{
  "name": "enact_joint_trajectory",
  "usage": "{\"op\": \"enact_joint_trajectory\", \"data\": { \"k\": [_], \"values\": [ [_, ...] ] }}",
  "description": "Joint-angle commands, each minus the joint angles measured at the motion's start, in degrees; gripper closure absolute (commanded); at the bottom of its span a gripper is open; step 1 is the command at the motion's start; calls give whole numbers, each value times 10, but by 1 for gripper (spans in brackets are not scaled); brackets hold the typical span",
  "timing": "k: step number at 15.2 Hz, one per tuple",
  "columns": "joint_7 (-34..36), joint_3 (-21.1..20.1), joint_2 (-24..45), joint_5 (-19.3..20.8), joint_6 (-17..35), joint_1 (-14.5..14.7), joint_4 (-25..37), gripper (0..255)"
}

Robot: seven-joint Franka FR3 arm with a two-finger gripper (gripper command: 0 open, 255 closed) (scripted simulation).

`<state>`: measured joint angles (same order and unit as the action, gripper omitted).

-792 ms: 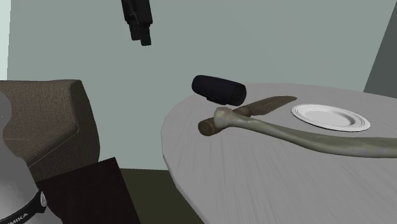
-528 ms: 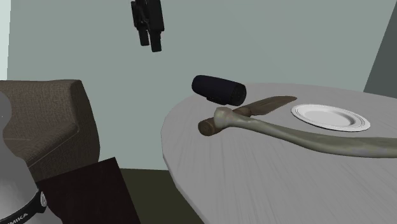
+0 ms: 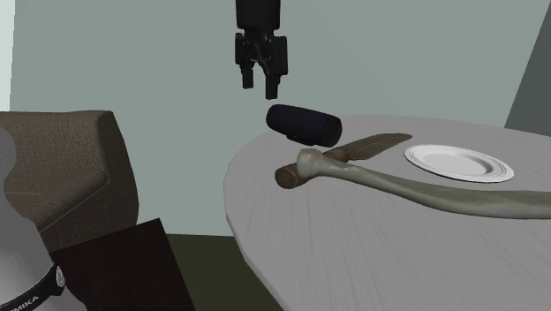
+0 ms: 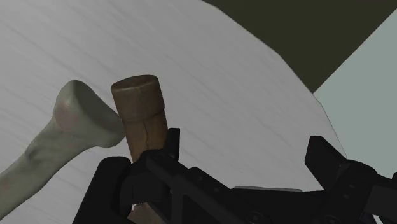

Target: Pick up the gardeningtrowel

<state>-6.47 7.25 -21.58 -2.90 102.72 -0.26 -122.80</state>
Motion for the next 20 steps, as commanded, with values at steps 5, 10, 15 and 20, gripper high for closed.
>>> {"op": "enact_joint_trajectory", "data": {
  "k": [5, 10, 15, 20],
  "values": [
    [-45, 21, 139, -6, 32, -2, 82, 0],
    [-80, 32, 256, -18, 40, -9, 170, 0],
    [-104, 35, 350, -28, 42, -20, 247, 0],
    [-107, 34, 360, -31, 77, -20, 221, 0]
  ]
}}
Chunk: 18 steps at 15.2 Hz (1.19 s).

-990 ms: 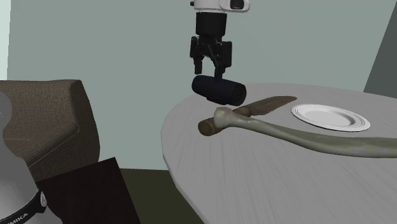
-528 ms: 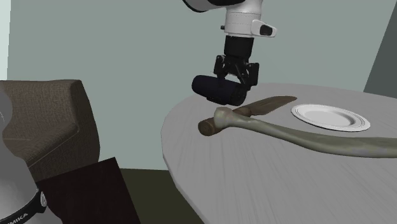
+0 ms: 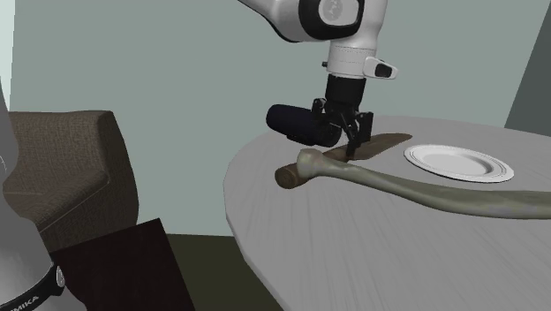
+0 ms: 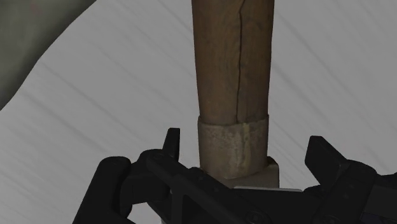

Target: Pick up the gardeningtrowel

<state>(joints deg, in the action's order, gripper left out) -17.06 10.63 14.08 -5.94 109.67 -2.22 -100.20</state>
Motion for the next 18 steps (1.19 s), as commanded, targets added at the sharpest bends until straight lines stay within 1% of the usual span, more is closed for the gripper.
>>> {"op": "enact_joint_trajectory", "data": {
  "k": [1, 3, 4, 13, 18],
  "values": [
    [-2, 0, 5, -1, 15, 0, -10, 0],
    [-2, 0, 6, -2, 19, 0, -12, 0],
    [-2, -1, 7, -2, 19, 0, -12, 255],
    [-2, 0, 6, -2, 19, 0, -12, 255],
    [1, 0, -4, 1, -16, 0, 13, 255]
  ]
}}
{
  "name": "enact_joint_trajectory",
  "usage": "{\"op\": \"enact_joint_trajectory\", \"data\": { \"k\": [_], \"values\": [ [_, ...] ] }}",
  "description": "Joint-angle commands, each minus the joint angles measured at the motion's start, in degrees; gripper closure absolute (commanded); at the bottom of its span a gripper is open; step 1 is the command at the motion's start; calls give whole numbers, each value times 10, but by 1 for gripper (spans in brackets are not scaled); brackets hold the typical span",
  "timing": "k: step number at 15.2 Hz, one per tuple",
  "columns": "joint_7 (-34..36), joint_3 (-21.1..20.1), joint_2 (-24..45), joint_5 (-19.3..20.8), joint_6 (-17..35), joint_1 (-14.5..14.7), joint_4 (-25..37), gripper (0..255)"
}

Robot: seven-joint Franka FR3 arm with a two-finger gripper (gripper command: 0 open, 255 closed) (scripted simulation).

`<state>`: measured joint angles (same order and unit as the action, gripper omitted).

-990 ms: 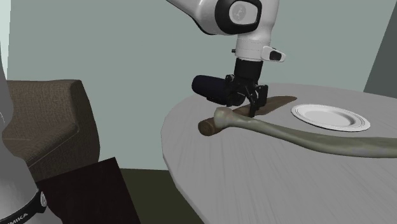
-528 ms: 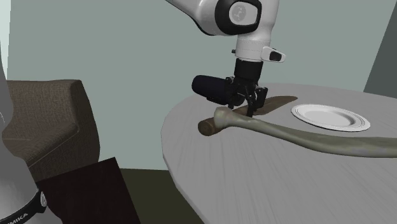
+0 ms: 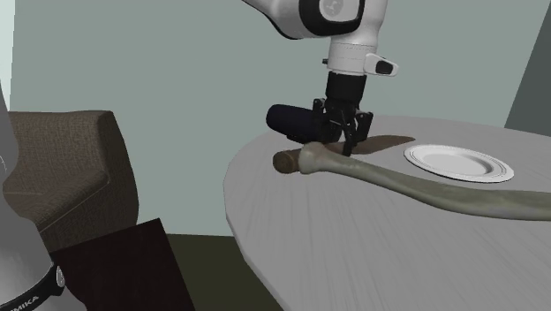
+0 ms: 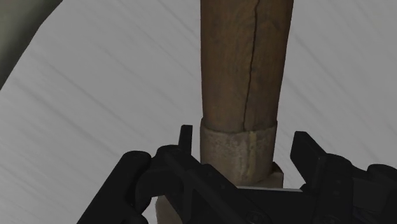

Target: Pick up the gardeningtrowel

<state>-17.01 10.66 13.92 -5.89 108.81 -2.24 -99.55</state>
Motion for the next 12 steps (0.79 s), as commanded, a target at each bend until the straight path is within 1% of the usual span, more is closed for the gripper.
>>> {"op": "enact_joint_trajectory", "data": {
  "k": [1, 10, 12],
  "values": [
    [2, 0, -4, 1, -15, 0, 12, 255],
    [7, 1, -14, 5, -80, -1, 68, 255],
    [7, 1, -14, 5, -82, -1, 69, 255]
  ]
}}
